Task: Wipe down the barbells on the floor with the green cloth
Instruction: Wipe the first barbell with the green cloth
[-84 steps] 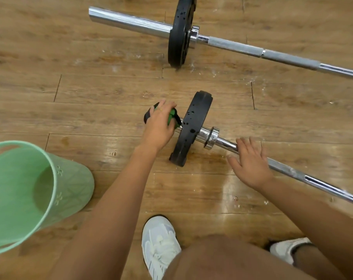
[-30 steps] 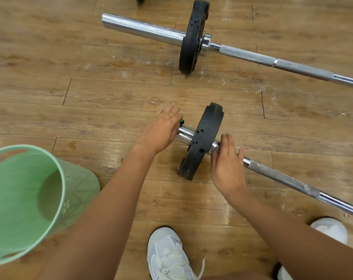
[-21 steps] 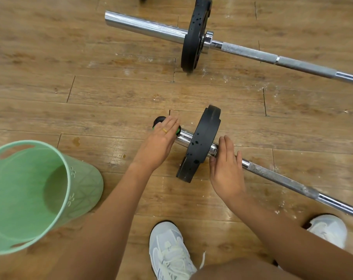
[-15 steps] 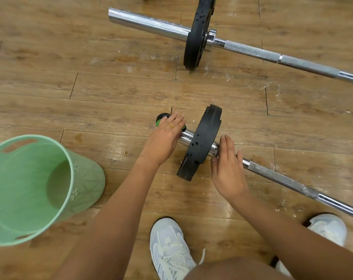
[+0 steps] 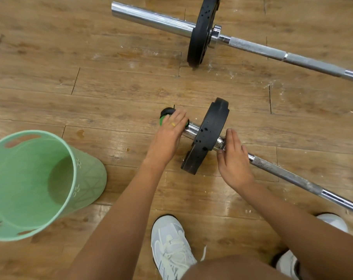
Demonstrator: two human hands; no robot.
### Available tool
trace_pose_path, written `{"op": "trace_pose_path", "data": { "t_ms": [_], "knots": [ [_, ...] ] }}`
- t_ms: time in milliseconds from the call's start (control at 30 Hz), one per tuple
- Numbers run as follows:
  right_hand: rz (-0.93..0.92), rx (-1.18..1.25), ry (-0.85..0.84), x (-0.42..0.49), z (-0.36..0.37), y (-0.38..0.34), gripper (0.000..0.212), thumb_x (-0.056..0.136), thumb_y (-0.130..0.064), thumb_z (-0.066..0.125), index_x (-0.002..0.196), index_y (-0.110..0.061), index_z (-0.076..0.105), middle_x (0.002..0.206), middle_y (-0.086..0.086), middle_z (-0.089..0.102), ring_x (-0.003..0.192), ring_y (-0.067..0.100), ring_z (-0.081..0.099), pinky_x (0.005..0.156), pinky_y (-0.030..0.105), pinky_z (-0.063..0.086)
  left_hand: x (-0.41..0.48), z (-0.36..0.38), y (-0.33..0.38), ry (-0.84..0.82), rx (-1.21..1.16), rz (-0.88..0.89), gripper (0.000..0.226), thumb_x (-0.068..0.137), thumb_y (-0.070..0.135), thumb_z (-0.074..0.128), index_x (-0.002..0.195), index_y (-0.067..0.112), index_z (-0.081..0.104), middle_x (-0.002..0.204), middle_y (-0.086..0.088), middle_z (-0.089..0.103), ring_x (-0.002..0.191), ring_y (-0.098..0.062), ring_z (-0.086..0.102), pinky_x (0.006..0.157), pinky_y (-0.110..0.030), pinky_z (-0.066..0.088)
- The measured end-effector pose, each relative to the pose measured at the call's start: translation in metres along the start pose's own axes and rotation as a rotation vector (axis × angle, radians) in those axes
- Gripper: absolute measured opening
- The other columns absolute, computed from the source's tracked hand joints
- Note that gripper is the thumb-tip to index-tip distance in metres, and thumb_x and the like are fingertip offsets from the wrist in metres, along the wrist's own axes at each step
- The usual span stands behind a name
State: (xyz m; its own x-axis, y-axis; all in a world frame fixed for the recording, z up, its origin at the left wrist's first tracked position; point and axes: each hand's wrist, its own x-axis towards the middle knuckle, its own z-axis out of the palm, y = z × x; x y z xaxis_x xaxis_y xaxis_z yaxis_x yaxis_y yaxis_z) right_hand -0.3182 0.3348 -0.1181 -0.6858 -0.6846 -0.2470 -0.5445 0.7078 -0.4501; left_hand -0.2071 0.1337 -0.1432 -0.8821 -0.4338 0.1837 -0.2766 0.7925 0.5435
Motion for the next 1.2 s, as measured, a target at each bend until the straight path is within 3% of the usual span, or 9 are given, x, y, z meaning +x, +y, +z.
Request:
{"op": "trace_pose_path", "data": {
  "t_ms": [200,467,667,800,1000,1200],
  "knots": [
    [0.041,0.025,0.031,0.008,0.003,-0.001,0.062,0.107,-0.025,0.032,0.16,-0.013,0.003,0.168,0.002,0.003,0.154,0.013,0.001,0.126,0.044,0.004,0.022,0.009,0.001,0.02,0.016,0.03,0.062,0.092,-0.019,0.052,0.15,0.002,0.043,0.159,-0.014,0.038,0.151,-0.03,0.029,0.125,-0.048,0.019],
    [0.059,0.058,0.004,0.028,-0.01,0.003,0.06,0.108,-0.028,0.03,0.16,-0.012,0.004,0.168,0.002,0.006,0.154,0.013,0.004,0.125,0.042,0.006,0.025,0.004,-0.001,0.004,-0.084,0.003,0.041,0.104,0.004,0.051,0.145,0.003,0.051,0.154,-0.012,0.046,0.149,-0.028,0.033,0.124,-0.049,0.019],
    [0.063,0.101,-0.038,0.048,-0.024,0.009,0.06,0.108,-0.031,0.029,0.16,-0.012,0.006,0.166,0.004,0.018,0.15,0.021,0.021,0.12,0.052,0.023,0.057,0.006,-0.004,-0.056,-0.098,-0.001,0.038,0.104,0.005,0.049,0.141,0.005,0.056,0.15,-0.01,0.052,0.148,-0.029,0.036,0.123,-0.047,0.018],
    [0.054,0.111,-0.053,0.052,-0.027,0.014,0.06,0.109,-0.032,0.027,0.16,-0.013,0.004,0.168,0.003,0.009,0.154,0.017,0.01,0.124,0.049,0.014,0.052,0.014,0.005,0.009,-0.101,-0.066,0.044,0.102,-0.004,0.048,0.145,0.007,0.052,0.154,-0.008,0.046,0.15,-0.026,0.03,0.126,-0.045,0.015],
    [0.043,0.131,-0.028,0.06,-0.027,0.018,0.059,0.109,-0.032,0.028,0.16,-0.012,0.006,0.167,0.002,0.013,0.153,0.017,0.013,0.119,0.049,0.018,0.092,0.013,0.008,-0.095,0.014,-0.005,0.045,0.103,-0.004,0.045,0.146,0.006,0.049,0.157,-0.009,0.043,0.152,-0.027,0.025,0.125,-0.042,0.01],
    [0.072,0.188,-0.092,0.076,-0.039,0.023,0.06,0.109,-0.036,0.024,0.16,-0.016,0.0,0.168,-0.002,0.004,0.154,0.014,0.006,0.123,0.048,0.011,0.091,0.021,0.016,0.016,0.006,-0.173,0.049,0.103,-0.007,0.042,0.149,0.009,0.046,0.16,-0.006,0.039,0.154,-0.024,0.019,0.127,-0.044,0.011]
  ]
}}
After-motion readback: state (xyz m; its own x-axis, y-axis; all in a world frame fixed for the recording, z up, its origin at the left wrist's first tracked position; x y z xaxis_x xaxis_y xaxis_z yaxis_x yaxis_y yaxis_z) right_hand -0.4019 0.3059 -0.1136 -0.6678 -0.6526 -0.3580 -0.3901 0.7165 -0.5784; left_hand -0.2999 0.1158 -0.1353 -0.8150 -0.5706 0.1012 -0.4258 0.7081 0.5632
